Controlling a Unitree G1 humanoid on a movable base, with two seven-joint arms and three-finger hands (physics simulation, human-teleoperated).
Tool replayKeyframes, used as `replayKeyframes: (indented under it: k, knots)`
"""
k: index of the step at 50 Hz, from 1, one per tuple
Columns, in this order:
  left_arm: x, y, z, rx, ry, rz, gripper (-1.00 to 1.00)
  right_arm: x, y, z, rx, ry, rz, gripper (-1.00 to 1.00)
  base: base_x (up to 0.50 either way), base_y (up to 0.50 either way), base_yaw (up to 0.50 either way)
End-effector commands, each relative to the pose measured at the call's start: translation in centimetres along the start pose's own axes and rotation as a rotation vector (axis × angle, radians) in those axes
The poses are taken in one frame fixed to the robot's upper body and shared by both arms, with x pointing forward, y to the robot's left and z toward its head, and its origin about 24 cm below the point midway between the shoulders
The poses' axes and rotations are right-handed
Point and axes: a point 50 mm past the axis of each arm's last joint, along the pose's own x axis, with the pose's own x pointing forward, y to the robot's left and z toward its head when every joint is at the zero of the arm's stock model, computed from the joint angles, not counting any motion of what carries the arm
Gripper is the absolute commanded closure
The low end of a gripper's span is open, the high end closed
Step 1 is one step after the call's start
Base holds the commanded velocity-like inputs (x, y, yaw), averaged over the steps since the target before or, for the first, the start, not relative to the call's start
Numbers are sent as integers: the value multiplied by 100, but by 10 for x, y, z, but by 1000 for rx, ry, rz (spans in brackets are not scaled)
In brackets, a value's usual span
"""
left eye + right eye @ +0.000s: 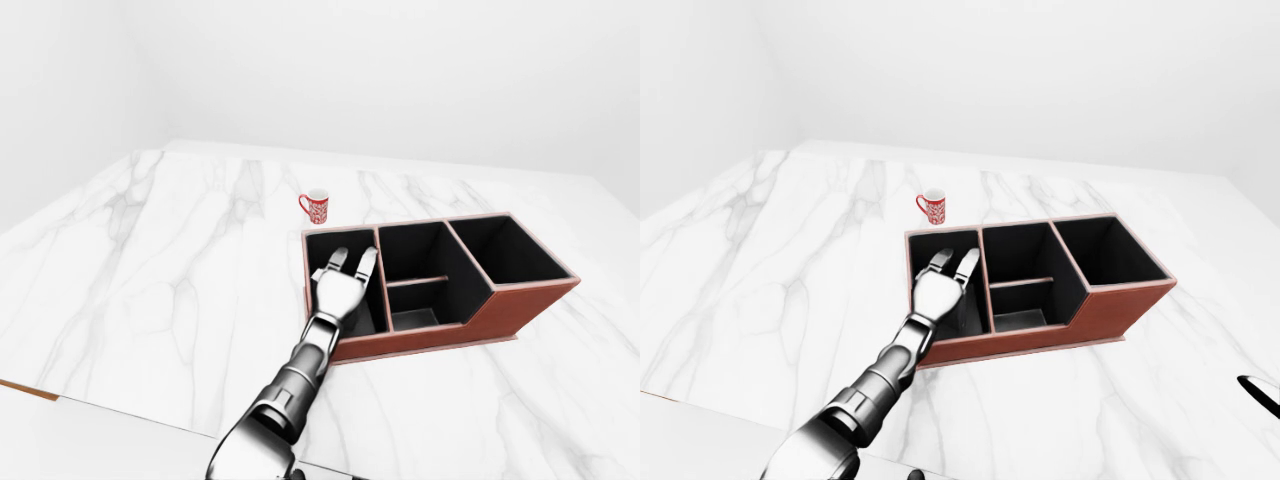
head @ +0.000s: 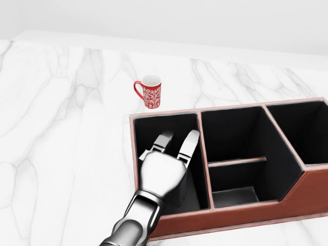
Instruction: Pick up the book and place it in the left compartment of the caddy.
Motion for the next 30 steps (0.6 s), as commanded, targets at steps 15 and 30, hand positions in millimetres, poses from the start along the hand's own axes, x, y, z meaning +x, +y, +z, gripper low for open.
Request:
replayKeyframes:
  k: [15,30]
  knots:
    - [-73,176,-3,87,158,508,-100,0,0,0,-2,1,-1,-100,0,0,0]
    - [-93,214,-13,57,227,572,-100,0,0,-1,-2,3,-10,-100,0,0,0]
